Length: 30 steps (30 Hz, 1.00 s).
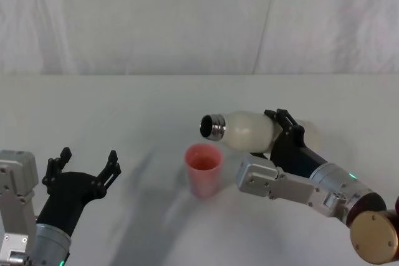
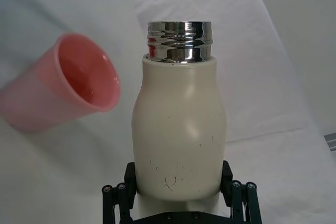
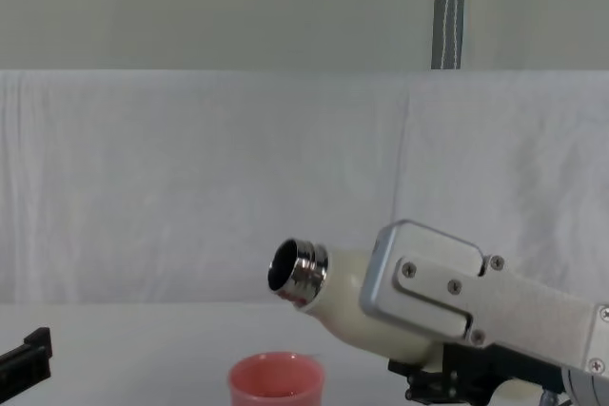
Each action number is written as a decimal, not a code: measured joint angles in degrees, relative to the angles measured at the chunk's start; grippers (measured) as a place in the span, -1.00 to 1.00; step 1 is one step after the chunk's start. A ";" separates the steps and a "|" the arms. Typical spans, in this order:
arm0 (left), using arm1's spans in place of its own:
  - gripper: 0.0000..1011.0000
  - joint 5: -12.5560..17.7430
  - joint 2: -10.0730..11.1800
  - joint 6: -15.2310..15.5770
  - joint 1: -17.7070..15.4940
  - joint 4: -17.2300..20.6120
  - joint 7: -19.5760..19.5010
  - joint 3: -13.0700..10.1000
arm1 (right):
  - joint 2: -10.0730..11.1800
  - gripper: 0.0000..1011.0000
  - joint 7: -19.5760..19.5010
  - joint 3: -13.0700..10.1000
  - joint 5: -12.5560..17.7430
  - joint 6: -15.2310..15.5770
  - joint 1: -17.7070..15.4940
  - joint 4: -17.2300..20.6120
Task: Grasp the thermos with one hand and pour water into the cup lid.
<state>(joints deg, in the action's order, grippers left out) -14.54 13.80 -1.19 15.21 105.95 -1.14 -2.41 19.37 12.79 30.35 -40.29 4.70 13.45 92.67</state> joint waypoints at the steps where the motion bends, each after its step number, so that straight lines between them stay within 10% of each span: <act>1: 0.98 0.00 0.00 0.00 0.00 0.00 0.00 0.00 | 0.14 0.88 0.00 0.20 -0.61 0.23 0.07 -0.06; 30: 0.98 0.00 0.00 0.00 0.00 0.00 0.00 0.00 | 1.27 0.88 -1.02 2.49 -9.59 3.12 1.16 -0.21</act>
<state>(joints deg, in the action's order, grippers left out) -14.54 13.81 -1.19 15.21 105.95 -1.14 -2.41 20.64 11.77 32.84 -49.88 7.81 14.61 92.46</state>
